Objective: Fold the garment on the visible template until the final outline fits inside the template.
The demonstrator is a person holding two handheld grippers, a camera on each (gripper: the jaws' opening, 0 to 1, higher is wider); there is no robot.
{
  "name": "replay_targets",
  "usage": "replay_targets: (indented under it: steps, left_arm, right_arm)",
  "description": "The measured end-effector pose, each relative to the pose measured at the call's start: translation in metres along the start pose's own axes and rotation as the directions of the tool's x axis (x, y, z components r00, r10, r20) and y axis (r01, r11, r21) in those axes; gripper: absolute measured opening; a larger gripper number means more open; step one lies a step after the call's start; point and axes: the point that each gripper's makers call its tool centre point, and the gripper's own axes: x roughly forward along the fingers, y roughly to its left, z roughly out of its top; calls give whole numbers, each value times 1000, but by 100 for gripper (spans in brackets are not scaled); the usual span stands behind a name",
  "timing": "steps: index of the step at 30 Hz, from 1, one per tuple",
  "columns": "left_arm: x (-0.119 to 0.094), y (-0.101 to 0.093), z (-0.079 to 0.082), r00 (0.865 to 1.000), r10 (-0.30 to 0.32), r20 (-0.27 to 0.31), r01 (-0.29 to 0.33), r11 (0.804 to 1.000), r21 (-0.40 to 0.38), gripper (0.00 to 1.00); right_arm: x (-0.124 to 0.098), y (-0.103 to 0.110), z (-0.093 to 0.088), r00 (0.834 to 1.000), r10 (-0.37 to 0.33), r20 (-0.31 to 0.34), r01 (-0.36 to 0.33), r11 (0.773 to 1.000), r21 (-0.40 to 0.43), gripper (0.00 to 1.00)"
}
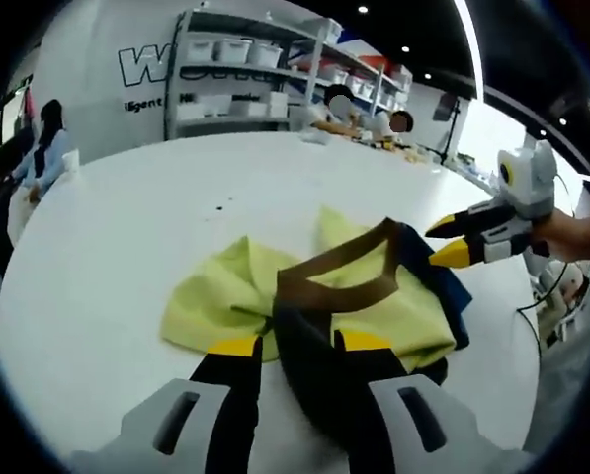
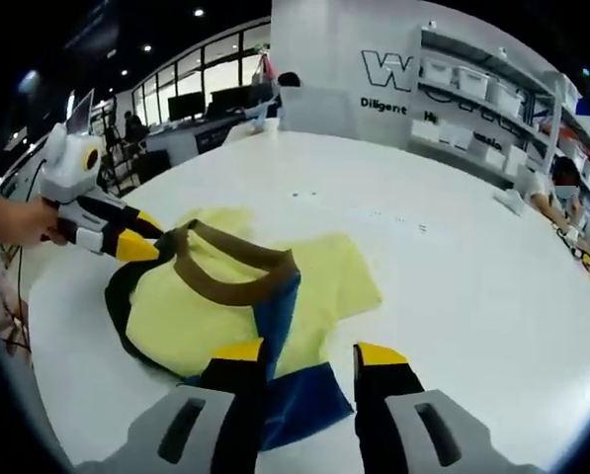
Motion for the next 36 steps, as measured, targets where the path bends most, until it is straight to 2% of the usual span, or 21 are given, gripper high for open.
replay_targets:
  steps: [2,8,14,17,19,21,22,27,30,36]
  left_arm:
    - [0,1,-1,1000,-5,-2,5,1000,-9,31]
    - [-2,4,-3,1000,-12,-10,12,1000,-27,30]
    - [2,2,-8,998,-49,-25,47,995,-93,26]
    - [5,5,-10,998,-55,-25,52,991,-122,27]
    - [6,3,-11,997,-73,-28,67,982,-177,26]
    - [8,0,-15,993,-107,-42,93,964,-251,24]
    - [8,0,-14,992,-116,-42,102,961,-258,22]
    - [7,-7,-10,992,-122,-37,109,965,-240,15]
    - [5,-9,-7,992,-120,-34,111,972,-209,9]
    - [0,-6,-5,993,-114,-20,107,972,-209,9]
  right_arm:
    - [-2,-1,4,1000,5,17,-5,999,34,30]
    - [6,11,13,1000,21,23,-22,999,35,29]
    - [16,25,15,999,47,17,-48,997,62,28]
    - [18,27,15,999,43,12,-43,995,88,27]
    - [19,27,13,999,36,3,-36,994,107,26]
    - [19,25,10,1000,28,-6,-27,994,109,23]
    - [19,25,8,1000,24,-12,-23,994,105,21]
    - [16,17,0,999,0,-38,5,994,106,13]
    - [12,11,2,999,-18,-32,21,995,100,12]
    - [6,0,1,998,-51,-35,54,994,93,13]
